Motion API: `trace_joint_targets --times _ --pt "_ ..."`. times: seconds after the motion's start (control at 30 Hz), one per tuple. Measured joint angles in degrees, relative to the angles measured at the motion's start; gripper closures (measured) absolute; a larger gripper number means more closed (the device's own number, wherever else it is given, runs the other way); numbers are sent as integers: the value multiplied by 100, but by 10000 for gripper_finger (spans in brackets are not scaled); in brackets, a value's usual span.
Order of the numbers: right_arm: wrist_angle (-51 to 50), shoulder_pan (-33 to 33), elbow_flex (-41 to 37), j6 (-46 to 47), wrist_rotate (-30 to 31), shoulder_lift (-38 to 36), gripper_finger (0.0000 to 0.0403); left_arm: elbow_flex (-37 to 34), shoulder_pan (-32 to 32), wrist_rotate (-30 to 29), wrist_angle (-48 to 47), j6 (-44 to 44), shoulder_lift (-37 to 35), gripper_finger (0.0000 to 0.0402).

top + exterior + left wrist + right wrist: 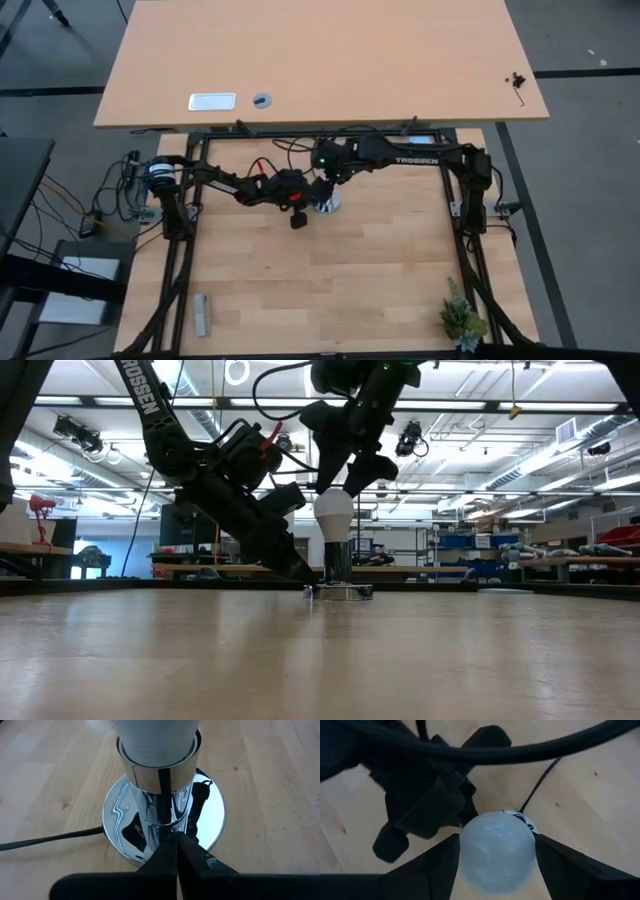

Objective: Screw lightbulb
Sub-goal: Remove the lightbulb from the lamp socket

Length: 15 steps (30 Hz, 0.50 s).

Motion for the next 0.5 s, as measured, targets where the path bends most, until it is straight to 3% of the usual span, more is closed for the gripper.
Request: trace_joint_targets --times 0.17,0.4,0.5 --pt "-112 -79 24 -929 -236 3 170 0 0 0 0 -2 0 401" --pt "-174 -108 96 -4187 -44 -9 185 0 0 -2 -1 2 0 401" --pt "-198 -90 195 -4416 30 12 182 0 0 -2 -2 3 0 401"
